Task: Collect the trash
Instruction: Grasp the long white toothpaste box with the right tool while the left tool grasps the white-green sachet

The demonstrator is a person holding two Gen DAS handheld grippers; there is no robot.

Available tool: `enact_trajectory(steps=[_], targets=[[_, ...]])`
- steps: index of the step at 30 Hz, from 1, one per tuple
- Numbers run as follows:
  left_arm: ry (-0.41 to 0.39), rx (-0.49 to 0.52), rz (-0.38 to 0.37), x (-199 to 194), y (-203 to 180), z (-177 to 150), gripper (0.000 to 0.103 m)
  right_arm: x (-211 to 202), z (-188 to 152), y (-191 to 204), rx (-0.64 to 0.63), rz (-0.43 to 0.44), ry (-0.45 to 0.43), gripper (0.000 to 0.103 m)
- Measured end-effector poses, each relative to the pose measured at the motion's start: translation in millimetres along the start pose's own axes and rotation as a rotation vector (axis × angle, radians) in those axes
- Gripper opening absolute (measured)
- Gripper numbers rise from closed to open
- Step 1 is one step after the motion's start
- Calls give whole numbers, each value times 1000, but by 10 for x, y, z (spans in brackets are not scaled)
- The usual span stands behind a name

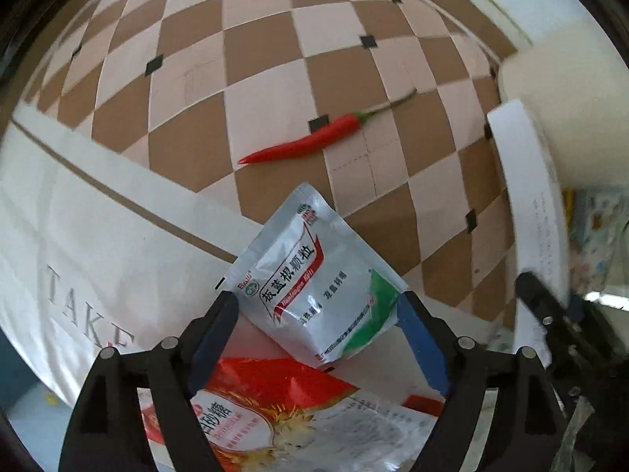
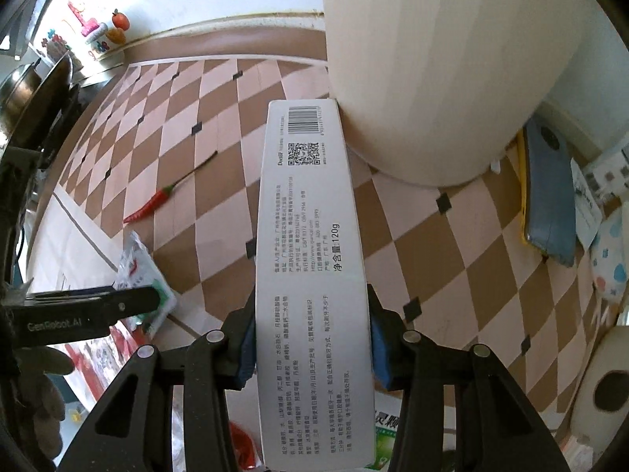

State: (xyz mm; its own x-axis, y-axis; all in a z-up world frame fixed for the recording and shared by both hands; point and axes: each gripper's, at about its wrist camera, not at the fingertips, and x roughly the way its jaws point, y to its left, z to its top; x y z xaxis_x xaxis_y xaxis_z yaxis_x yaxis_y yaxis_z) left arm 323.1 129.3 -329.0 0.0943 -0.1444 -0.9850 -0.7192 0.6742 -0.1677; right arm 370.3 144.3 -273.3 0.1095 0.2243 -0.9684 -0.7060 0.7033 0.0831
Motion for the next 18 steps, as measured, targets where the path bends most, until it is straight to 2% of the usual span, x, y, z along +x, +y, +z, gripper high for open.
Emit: enact_trajectory(steps=[1, 2, 3, 4, 5, 6, 7, 9, 12, 14, 18], targets=[[-10, 10, 29, 12, -63, -15, 81, 16, 18, -3, 2, 2, 1, 48], [-24, 20, 59, 20, -117, -28, 76, 5, 12, 18, 3, 0, 3, 48], [-44, 35, 105, 15, -172, -39, 57, -2, -12, -33, 4, 0, 6, 48], [-70, 58, 148, -2, -254, -49, 43, 6, 11, -3, 7, 0, 10, 48], [-80, 68, 146, -26, -312, -50, 18, 53, 34, 41, 7, -1, 14, 48], [-80, 68, 145, -45, -356, -34, 6, 35, -16, 67, 5, -4, 10, 48], [-85, 70, 156, -63, -395, -18, 5, 39, 14, 112, 4, -6, 8, 48], [-127, 84, 203, -140, -464, -22, 2, -34, -129, -107, 6, -3, 5, 48], [-212, 93, 274, -337, -586, -73, 1, -6, -83, 0, 13, 4, 1, 48], [-276, 95, 313, -510, -648, -116, 1, -37, -105, -63, 14, 6, -11, 48], [-360, 83, 325, -929, -518, -278, 1, -183, -220, -288, 21, 11, -46, 48]])
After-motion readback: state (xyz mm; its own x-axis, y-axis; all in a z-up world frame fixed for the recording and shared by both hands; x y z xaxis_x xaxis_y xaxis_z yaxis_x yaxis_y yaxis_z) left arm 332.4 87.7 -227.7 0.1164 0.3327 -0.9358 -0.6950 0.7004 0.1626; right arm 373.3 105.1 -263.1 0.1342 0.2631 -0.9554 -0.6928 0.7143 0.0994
